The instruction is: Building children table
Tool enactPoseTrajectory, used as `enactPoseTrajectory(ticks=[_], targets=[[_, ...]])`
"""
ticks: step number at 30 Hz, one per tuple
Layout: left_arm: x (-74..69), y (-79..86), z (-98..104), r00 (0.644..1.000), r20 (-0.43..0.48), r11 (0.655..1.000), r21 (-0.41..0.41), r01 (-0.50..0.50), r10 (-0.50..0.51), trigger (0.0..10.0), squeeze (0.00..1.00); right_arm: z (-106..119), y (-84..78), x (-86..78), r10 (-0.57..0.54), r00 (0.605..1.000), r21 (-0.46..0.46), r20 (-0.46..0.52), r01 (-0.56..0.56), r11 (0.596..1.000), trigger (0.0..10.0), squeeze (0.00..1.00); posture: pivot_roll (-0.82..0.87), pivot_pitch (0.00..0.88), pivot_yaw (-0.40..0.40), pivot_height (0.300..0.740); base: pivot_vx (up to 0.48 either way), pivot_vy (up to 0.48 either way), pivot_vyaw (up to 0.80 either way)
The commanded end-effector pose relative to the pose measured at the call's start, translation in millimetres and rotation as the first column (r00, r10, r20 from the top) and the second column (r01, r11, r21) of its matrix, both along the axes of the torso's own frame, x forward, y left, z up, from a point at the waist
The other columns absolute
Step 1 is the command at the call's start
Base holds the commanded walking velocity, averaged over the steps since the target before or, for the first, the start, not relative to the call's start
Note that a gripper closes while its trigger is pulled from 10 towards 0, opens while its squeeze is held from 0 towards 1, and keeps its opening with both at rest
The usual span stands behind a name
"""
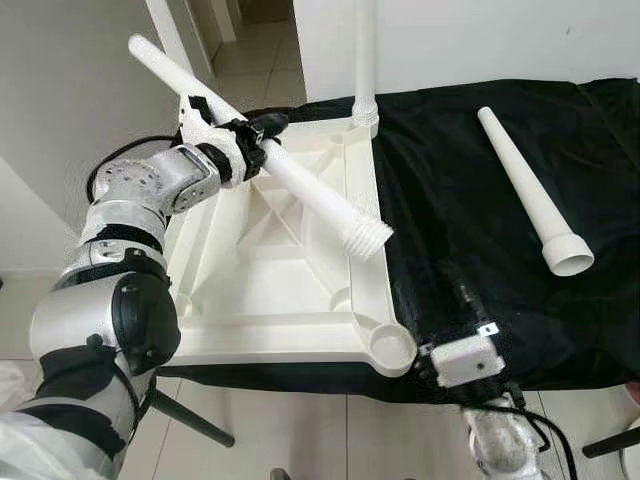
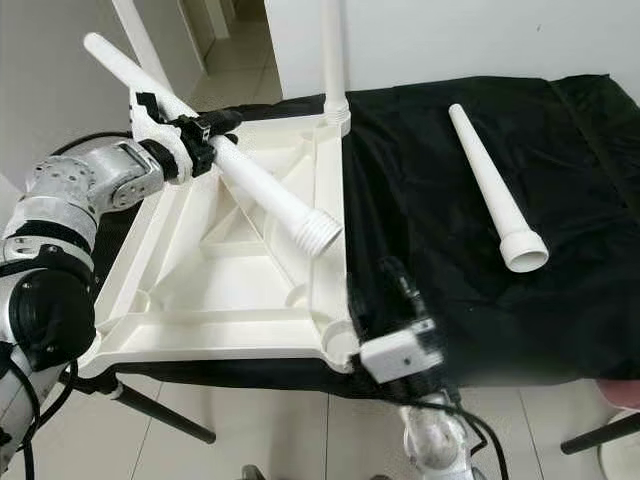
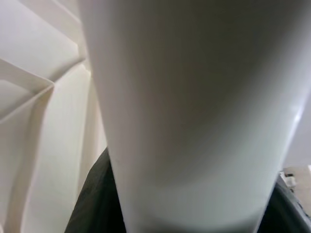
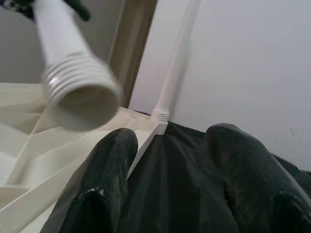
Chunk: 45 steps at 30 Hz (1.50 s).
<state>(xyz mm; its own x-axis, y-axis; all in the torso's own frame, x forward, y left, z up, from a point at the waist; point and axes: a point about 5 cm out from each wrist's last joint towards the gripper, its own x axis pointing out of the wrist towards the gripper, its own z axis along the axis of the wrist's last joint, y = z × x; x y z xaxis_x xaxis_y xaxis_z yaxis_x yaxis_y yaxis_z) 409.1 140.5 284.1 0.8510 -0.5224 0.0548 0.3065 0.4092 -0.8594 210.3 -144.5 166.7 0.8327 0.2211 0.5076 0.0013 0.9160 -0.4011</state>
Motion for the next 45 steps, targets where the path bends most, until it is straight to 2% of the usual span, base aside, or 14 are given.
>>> enactPoseTrajectory(ticks=[1,8,16,19,22,23,24,28,30,33,36,38,41,45], targets=[[-1.5,7.9,15,0.993,0.119,1.0,-0.004,0.007,-0.007,10.0,0.0,2,0.6,1.1,0.005,1.0,0.033,-0.017,-0.005,0.999,10.0,0.0,-0.1,0.075,0.172,0.74,0.0,0.0,0.0],[-1.2,7.9,18,0.967,0.235,0.989,0.092,-0.119,0.095,10.0,0.0,19,1.1,15.2,0.066,0.995,0.138,-0.071,-0.056,0.989,10.0,0.0,-0.1,0.082,0.146,0.74,0.0,0.0,0.0],[-4.8,3.8,29,0.936,0.328,0.973,0.141,-0.183,0.128,10.0,0.0,33,4.9,26.4,0.15,0.983,0.223,-0.108,-0.123,0.967,10.0,0.0,-0.09,0.078,0.137,0.74,0.0,0.0,0.0],[-11.0,-5.0,41,0.902,0.408,0.967,0.142,-0.213,0.139,10.0,0.0,41,10.5,36.4,0.211,0.965,0.259,-0.154,-0.166,0.951,10.0,0.0,-0.09,0.066,0.126,0.74,0.0,0.0,0.0],[-14.3,-9.3,45,0.885,0.443,0.963,0.143,-0.23,0.146,10.0,0.0,43,12.9,40.5,0.233,0.957,0.267,-0.171,-0.182,0.946,10.0,0.0,-0.08,0.069,0.126,0.74,0.0,0.0,0.0],[-17.9,-13.8,49,0.864,0.479,0.957,0.145,-0.251,0.154,10.0,0.0,45,15.9,44.4,0.263,0.944,0.275,-0.199,-0.204,0.939,10.0,0.0,-0.08,0.072,0.124,0.74,0.0,0.0,0.0],[-22.2,-20.2,51,0.847,0.509,0.954,0.145,-0.261,0.154,10.0,0.0,47,18.5,48.5,0.282,0.934,0.263,-0.217,-0.223,0.939,10.0,0.0,-0.08,0.072,0.115,0.74,0.0,0.0,0.0],[-24.7,-24.4,52,0.837,0.526,0.953,0.144,-0.265,0.153,10.0,0.0,49,19.8,51.5,0.291,0.929,0.252,-0.229,-0.232,0.939,10.0,0.0,-0.08,0.08,0.117,0.74,0.0,0.0,0.0],[-32.1,-37.2,56,0.805,0.579,0.945,0.172,-0.277,0.13,10.0,0.0,52,22.1,59.7,0.32,0.908,0.237,-0.269,-0.259,0.936,10.0,0.0,-0.07,0.095,0.104,0.74,0.0,0.0,0.0],[-34.6,-41.4,58,0.793,0.597,0.943,0.18,-0.28,0.121,10.0,0.0,54,22.8,62.5,0.33,0.901,0.232,-0.281,-0.27,0.934,10.0,0.0,-0.07,0.095,0.104,0.74,0.0,0.0,0.0],[-41.4,-55.2,60,0.76,0.645,0.934,0.219,-0.283,0.079,10.0,0.0,64,25.0,75.1,0.338,0.89,0.19,-0.306,-0.291,0.938,10.0,0.0,-0.08,0.104,0.102,0.74,0.0,0.0,0.0],[-43.0,-58.0,59,0.754,0.653,0.932,0.227,-0.283,0.07,10.0,0.0,65,25.4,77.7,0.337,0.887,0.187,-0.315,-0.29,0.939,10.0,0.0,-0.08,0.104,0.102,0.74,0.0,0.0,0.0],[-50.3,-73.0,62,0.72,0.693,0.923,0.248,-0.294,0.043,10.0,0.0,71,23.2,90.7,0.301,0.888,0.154,-0.348,-0.262,0.953,10.0,0.0,-0.07,0.122,0.1,0.74,0.0,0.0,0.0],[-54.1,-82.1,62,0.706,0.708,0.923,0.258,-0.284,0.019,10.0,0.0,78,23.3,96.1,0.285,0.896,0.114,-0.34,-0.262,0.958,10.0,0.0,-0.07,0.124,0.102,0.74,0.0,0.0,0.0]])
